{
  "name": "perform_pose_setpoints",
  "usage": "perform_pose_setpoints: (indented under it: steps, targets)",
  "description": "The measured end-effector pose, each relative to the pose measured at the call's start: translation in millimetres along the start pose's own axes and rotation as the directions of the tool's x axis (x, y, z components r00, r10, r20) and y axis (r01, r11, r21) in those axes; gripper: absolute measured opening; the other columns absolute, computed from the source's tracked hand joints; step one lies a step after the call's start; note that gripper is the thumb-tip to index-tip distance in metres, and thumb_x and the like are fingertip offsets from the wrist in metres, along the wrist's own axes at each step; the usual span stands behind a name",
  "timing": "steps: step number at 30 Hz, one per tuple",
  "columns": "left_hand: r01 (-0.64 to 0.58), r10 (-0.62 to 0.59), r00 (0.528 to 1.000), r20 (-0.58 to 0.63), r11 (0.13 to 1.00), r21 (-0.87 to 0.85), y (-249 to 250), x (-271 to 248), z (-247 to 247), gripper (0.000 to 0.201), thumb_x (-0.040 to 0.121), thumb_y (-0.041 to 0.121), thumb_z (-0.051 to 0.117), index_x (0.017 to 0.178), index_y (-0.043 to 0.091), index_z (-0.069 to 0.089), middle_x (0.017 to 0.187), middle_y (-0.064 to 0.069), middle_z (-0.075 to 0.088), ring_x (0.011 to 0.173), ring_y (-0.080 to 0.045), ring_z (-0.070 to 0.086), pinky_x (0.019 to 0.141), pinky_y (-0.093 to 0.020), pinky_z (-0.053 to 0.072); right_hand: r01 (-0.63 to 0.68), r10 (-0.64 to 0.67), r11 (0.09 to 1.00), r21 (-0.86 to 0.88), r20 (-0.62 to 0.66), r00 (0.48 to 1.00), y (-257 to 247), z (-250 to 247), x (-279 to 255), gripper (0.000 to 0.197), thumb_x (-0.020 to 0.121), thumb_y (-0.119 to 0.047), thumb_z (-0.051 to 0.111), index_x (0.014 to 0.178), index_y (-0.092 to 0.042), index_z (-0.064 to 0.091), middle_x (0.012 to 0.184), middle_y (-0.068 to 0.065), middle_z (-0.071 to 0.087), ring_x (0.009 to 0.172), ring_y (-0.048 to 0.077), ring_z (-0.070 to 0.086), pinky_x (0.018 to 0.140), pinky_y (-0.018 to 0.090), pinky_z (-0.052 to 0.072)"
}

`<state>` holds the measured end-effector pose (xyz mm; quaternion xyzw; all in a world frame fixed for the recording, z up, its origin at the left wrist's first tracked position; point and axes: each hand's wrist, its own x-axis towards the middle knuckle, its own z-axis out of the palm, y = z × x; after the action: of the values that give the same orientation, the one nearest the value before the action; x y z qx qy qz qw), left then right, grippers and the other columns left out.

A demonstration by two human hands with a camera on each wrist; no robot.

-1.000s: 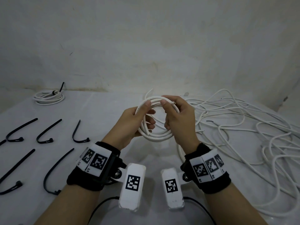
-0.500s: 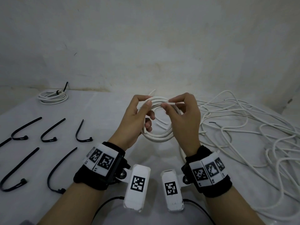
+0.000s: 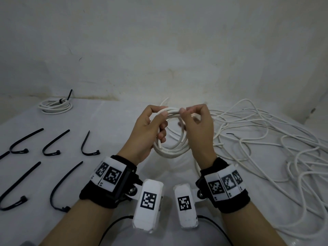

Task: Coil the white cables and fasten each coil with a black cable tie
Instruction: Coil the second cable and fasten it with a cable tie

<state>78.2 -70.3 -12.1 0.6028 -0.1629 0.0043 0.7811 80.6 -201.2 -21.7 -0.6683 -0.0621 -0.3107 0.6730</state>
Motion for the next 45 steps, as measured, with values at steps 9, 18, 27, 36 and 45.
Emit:
perform_pose_setpoints:
  steps: [9, 18, 27, 36, 45]
  targets:
    - [0.038, -0.04, 0.998, -0.049, 0.998, -0.042, 3.4, 6.0, -10.9, 0.012, 0.098, 0.013, 0.046, 0.102, 0.011, 0.056, 0.067, -0.004, 0.048, 0.043, -0.007, 0.033, 0.041, -0.017, 0.034, -0.512, 0.451, 0.856, 0.063, 0.391, 0.802, -12.1, -0.3, 14.4, 0.043, 0.089, -0.049, 0.055, 0.074, -0.009, 0.052, 0.047, -0.002, 0.033, 0.037, 0.01, 0.034, 0.04, 0.021, 0.033]
    - [0.052, -0.057, 0.996, 0.063, 0.995, 0.084, 0.3, 1.8, -5.6, 0.011, 0.099, 0.014, 0.043, 0.094, 0.015, 0.053, 0.066, -0.002, 0.046, 0.045, -0.009, 0.034, 0.043, -0.018, 0.036, -0.729, 0.559, 0.638, 0.249, 0.501, 0.66, -5.6, -10.5, 8.5, 0.053, 0.088, -0.054, 0.048, 0.053, -0.016, 0.04, 0.035, -0.008, 0.022, 0.027, 0.005, 0.018, 0.036, 0.017, 0.019]
    - [-0.035, -0.034, 0.987, 0.159, 0.912, 0.409, 14.1, -3.0, -15.8, 0.019, 0.101, 0.027, 0.041, 0.111, 0.019, 0.055, 0.081, -0.005, 0.061, 0.063, -0.014, 0.06, 0.069, -0.031, 0.055, -0.663, 0.596, 0.712, 0.232, 0.301, 0.744, -9.5, -0.3, -1.2, 0.048, 0.093, -0.042, 0.052, 0.056, -0.019, 0.032, 0.044, -0.006, 0.018, 0.034, 0.008, 0.015, 0.035, 0.018, 0.017]
    - [0.223, -0.264, 0.965, -0.003, 0.81, 0.543, 39.4, -23.2, -53.8, 0.031, 0.1, 0.038, 0.037, 0.119, 0.024, 0.056, 0.111, 0.0, 0.064, 0.102, -0.014, 0.062, 0.089, -0.031, 0.048, -0.679, 0.596, 0.69, 0.251, 0.335, 0.73, -10.9, 7.3, -8.2, 0.049, 0.092, -0.043, 0.053, 0.056, -0.019, 0.031, 0.043, -0.007, 0.017, 0.033, 0.008, 0.014, 0.034, 0.018, 0.017]
    - [0.262, -0.54, 0.786, -0.3, -0.149, 0.954, 33.4, -49.3, -99.2, 0.047, 0.091, 0.048, 0.053, 0.064, 0.01, 0.052, 0.061, -0.001, 0.056, 0.049, -0.013, 0.049, 0.047, -0.019, 0.042, -0.674, 0.592, 0.685, 0.276, 0.329, 0.736, -9.9, 8.8, -10.6, 0.049, 0.092, -0.043, 0.054, 0.057, -0.018, 0.031, 0.044, -0.007, 0.017, 0.033, 0.009, 0.015, 0.035, 0.018, 0.017]
